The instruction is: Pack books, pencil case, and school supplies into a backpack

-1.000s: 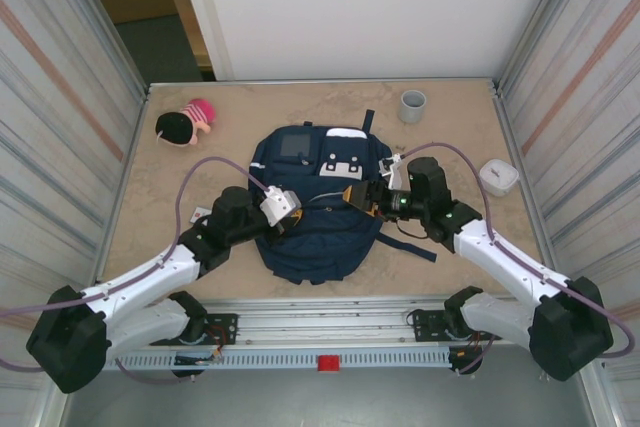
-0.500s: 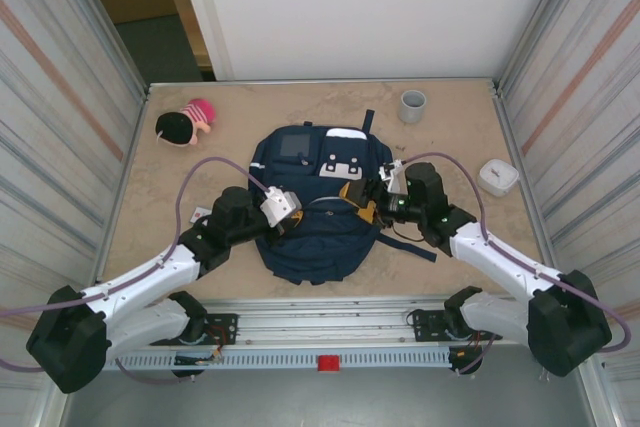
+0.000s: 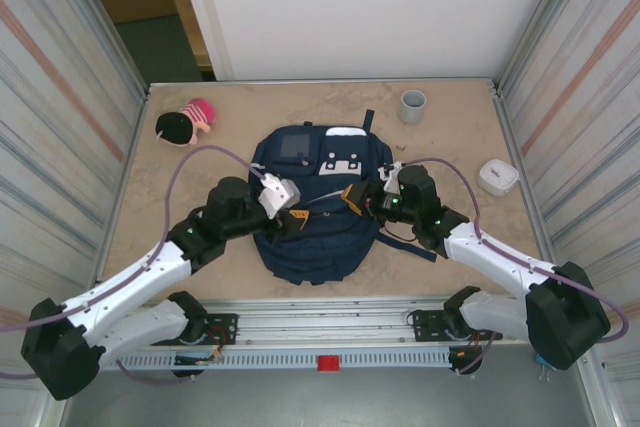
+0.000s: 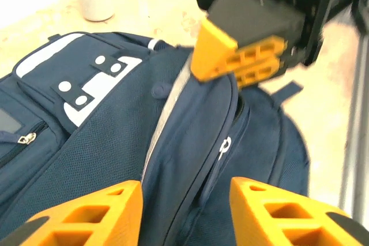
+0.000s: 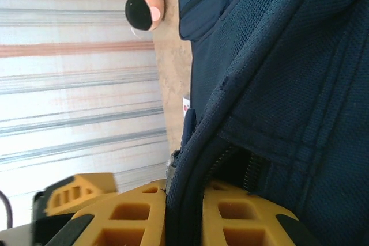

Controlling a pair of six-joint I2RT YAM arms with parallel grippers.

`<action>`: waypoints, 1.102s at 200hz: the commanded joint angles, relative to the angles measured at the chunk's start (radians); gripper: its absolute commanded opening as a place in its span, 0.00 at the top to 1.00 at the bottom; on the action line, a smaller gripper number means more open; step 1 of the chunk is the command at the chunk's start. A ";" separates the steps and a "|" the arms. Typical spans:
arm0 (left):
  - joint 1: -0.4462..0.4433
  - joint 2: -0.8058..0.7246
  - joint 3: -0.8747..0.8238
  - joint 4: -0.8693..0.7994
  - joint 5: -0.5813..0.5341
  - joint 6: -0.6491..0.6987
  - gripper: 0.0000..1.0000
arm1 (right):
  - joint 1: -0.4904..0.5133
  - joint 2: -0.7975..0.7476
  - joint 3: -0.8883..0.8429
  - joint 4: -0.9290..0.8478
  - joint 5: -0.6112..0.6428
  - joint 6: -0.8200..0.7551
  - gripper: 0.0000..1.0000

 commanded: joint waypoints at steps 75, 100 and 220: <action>-0.089 -0.010 0.026 -0.259 -0.042 -0.682 0.36 | 0.057 -0.028 0.053 0.011 0.078 -0.075 0.88; -0.089 0.036 0.023 -0.219 -0.043 -0.692 0.34 | 0.058 -0.023 0.059 0.012 0.067 -0.078 0.88; -0.126 0.214 0.092 0.052 0.017 -0.625 0.39 | 0.108 0.005 0.096 0.024 0.054 -0.099 0.92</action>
